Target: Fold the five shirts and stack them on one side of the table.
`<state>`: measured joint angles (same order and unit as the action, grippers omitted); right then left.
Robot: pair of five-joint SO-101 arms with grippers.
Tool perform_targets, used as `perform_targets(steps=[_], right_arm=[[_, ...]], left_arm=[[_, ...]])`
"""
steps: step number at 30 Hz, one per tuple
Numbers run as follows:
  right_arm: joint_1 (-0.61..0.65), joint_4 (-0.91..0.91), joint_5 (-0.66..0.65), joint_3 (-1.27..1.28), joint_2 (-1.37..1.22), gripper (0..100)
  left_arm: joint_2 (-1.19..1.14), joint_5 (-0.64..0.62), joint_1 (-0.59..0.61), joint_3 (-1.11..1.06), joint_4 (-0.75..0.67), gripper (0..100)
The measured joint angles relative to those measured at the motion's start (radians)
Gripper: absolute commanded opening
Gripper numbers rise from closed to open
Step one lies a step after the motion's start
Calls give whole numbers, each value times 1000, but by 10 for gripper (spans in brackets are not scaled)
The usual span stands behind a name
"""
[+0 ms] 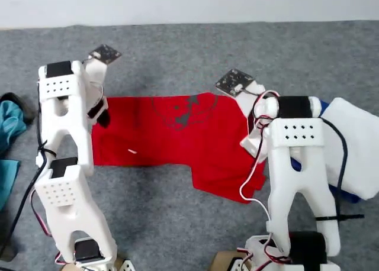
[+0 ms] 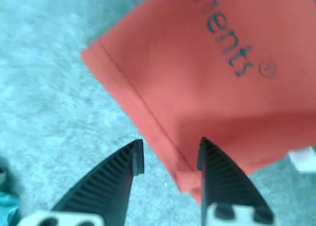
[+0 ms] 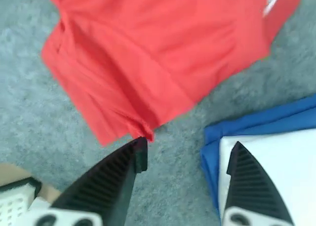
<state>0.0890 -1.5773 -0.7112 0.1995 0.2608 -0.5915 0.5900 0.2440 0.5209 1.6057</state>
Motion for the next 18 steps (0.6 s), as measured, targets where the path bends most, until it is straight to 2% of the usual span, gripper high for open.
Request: perform_targets(steps=[5, 8, 13, 18], right_arm=[[-2, 92, 0, 0, -84, 265], [-2, 186, 0, 0, -141, 211], [-2, 397, 2, 0, -229, 110], [-2, 647, 2, 0, -330, 102]], left_arm=[[0, -94, -5, 63, -17, 69], [0, -144, -38, 66, -20, 6], [-37, -226, -112, 28, -91, 6], [-181, -302, -103, 31, -147, 6]])
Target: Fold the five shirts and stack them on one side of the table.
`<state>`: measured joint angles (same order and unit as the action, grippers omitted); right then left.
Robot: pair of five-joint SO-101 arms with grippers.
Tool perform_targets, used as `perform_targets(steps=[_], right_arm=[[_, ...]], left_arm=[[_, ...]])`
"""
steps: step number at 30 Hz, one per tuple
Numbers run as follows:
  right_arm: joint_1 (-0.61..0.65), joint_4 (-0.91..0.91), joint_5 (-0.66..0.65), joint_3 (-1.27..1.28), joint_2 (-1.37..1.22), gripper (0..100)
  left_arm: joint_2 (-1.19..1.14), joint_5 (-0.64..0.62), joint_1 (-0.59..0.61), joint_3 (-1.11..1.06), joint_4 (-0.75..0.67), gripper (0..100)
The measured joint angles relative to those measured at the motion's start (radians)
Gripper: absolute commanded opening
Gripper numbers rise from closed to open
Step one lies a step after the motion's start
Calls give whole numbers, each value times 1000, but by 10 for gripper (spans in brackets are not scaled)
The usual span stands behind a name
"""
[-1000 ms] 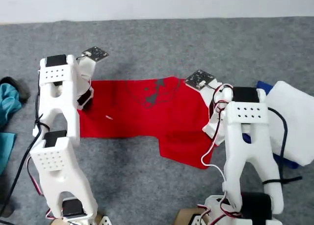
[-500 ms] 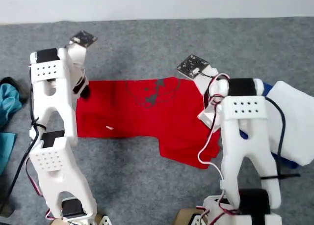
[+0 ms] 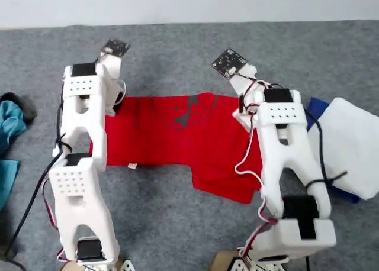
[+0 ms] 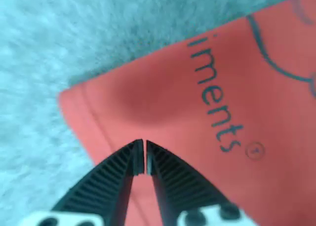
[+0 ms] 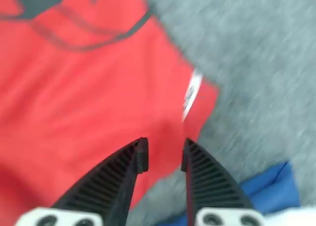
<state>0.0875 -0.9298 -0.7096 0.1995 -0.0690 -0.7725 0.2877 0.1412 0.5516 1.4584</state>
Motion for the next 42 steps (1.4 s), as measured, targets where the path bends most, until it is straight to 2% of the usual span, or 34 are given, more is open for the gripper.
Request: perform_targets(steps=[4, 8, 15, 20, 29, 37, 42], right_arm=[[-3, 149, 0, -35, -103, 102], [-21, 199, 9, -137, -239, 102], [-20, 196, 212, -367, -491, 101], [-23, 100, 226, -512, -635, 101], [-118, -11, 227, -769, -779, 101], [-114, -169, 229, -933, -783, 101], [-64, -350, 233, -1146, -783, 101]], left_arm=[[-77, -15, 29, 41, -2, 6], [-117, -17, 46, 106, 14, 6], [-133, -15, 44, 132, 23, 6], [-133, -15, 44, 132, 23, 6], [-133, -15, 43, 132, 23, 6], [-133, -25, 41, 146, 28, 6], [-133, -101, 41, 279, 121, 6]])
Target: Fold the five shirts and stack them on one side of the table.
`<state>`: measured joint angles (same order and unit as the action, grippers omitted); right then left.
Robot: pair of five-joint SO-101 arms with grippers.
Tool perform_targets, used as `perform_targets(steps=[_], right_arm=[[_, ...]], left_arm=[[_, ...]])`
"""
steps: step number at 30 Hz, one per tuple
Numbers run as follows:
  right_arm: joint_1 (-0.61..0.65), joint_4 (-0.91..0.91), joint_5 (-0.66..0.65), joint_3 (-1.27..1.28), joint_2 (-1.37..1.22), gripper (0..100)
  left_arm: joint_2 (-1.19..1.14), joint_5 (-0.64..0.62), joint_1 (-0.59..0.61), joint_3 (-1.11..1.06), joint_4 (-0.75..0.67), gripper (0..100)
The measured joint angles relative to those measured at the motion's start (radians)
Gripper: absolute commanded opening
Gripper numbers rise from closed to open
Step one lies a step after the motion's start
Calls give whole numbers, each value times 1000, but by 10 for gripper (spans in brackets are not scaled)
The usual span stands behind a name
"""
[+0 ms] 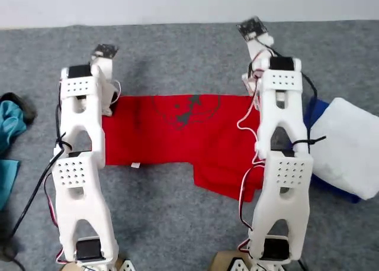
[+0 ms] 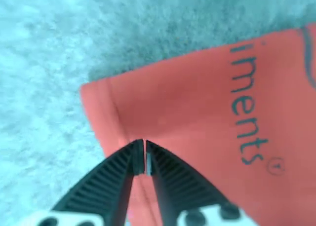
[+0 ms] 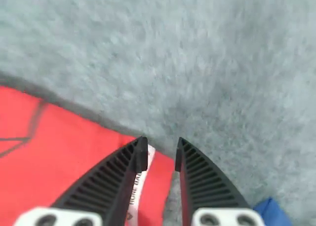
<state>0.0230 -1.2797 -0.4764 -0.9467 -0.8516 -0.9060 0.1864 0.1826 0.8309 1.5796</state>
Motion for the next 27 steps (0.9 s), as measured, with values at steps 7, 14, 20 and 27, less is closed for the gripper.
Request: perform_targets(steps=[7, 14, 20, 27], right_arm=[[21, -269, 0, -321, 0, 101], [-8, -474, 9, -539, 2, 101], [-107, -474, 155, -591, 48, 101], [-233, -474, 264, -499, 339, 101]], left_arm=[[0, -40, -20, 333, 141, 9], [0, -41, -81, 414, 149, 32], [40, -41, -138, 411, 152, 6], [250, -41, -275, 158, 152, 6]])
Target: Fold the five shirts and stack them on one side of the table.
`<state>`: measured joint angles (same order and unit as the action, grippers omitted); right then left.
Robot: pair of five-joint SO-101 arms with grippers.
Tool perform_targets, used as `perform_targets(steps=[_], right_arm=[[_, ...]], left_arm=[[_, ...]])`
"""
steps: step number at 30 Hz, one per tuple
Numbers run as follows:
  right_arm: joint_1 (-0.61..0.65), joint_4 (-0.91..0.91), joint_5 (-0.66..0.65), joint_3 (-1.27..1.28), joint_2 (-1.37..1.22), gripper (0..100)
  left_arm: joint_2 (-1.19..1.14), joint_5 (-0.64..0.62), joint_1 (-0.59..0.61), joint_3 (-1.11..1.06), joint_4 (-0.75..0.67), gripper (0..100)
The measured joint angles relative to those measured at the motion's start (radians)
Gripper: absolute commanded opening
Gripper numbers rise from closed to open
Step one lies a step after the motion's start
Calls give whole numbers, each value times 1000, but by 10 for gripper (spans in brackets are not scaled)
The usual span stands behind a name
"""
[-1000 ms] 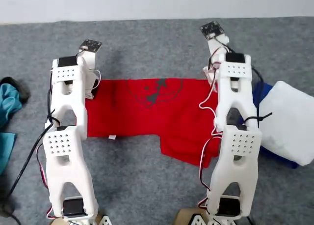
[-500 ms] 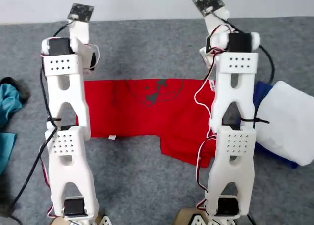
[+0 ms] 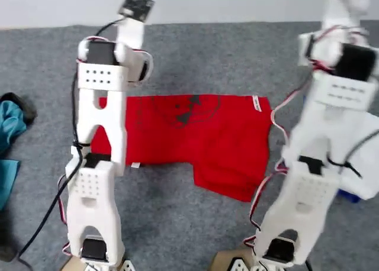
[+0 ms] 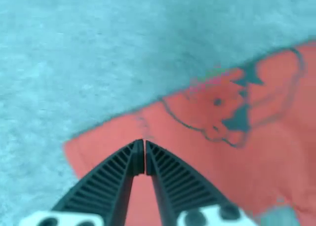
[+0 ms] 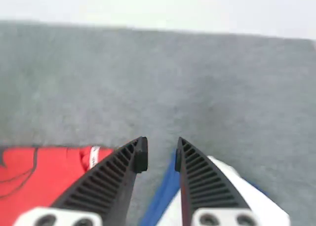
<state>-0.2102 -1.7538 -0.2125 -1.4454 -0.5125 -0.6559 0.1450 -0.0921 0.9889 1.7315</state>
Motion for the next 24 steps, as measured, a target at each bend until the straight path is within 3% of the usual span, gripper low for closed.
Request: perform_targets(steps=[7, 14, 24], right_arm=[[-167, -2, 49, 345, 405, 101], [-354, -2, 52, 763, 773, 103], [-499, -2, 9, 1140, 1082, 102]], left_arm=[[172, 106, -239, -321, 0, 8], [189, 256, -474, -493, 0, 137], [190, 281, -686, -649, -117, 198]])
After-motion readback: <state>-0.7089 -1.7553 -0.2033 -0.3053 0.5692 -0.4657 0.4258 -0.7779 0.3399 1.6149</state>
